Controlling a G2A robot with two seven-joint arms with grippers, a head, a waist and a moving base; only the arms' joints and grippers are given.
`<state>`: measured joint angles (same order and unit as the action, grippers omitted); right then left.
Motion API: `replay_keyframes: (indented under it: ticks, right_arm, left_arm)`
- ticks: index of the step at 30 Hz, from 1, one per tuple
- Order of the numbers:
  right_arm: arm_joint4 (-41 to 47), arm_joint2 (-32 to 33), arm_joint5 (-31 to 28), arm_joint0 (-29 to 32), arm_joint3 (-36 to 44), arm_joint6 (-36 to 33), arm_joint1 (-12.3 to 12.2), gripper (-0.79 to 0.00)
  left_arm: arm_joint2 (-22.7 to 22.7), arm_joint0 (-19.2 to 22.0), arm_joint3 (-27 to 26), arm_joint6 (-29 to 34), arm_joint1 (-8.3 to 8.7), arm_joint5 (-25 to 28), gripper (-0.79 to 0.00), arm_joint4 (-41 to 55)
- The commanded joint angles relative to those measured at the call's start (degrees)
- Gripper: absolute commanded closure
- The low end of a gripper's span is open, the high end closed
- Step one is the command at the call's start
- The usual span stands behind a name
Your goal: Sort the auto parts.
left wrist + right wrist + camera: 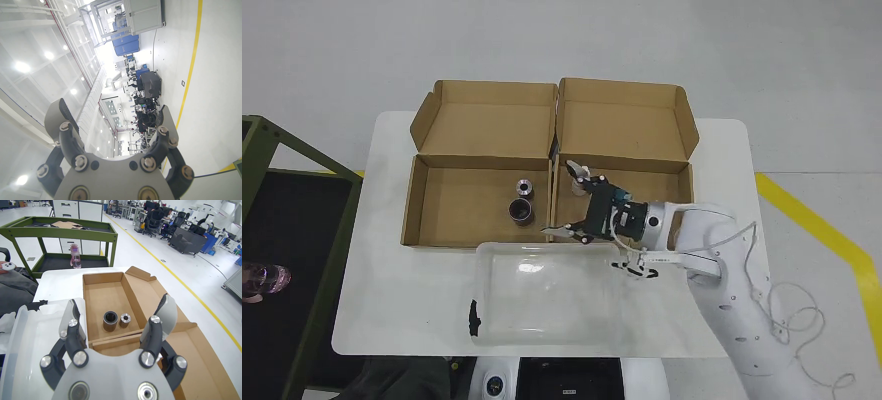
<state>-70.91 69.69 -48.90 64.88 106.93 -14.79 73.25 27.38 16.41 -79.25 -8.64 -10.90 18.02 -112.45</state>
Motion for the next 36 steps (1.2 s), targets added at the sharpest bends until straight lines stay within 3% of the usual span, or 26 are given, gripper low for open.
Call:
replay_keyframes:
  ticks: [1, 8, 16, 20, 36]
  right_arm:
    - [-0.34, 2.50, -0.32, 2.49, 0.92, 1.40, -0.48, -0.711]
    - [-2.78, 8.21, -0.85, 9.99, 2.28, 7.16, -1.78, -0.711]
    - [-7.44, 14.76, 2.71, 18.96, 2.61, 16.75, -2.89, -0.785]
    - [-10.05, 18.03, 4.65, 23.28, 2.39, 21.31, -3.40, -0.785]
    - [-13.38, 28.68, 11.26, 35.40, 3.92, 29.80, -4.68, -0.785]
  left_arm:
    - [0.00, 0.00, 0.00, 0.00, 0.00, 0.00, -0.785, 0.00]
    - [0.00, 0.00, 0.00, 0.00, 0.00, 0.00, -0.785, 0.00]
    - [0.00, 0.00, 0.00, 0.00, 0.00, 0.00, -0.785, 0.00]
    - [0.00, 0.00, 0.00, 0.00, 0.00, 0.00, -0.785, 0.00]
    - [0.00, 0.00, 0.00, 0.00, 0.00, 0.00, -0.785, 0.00]
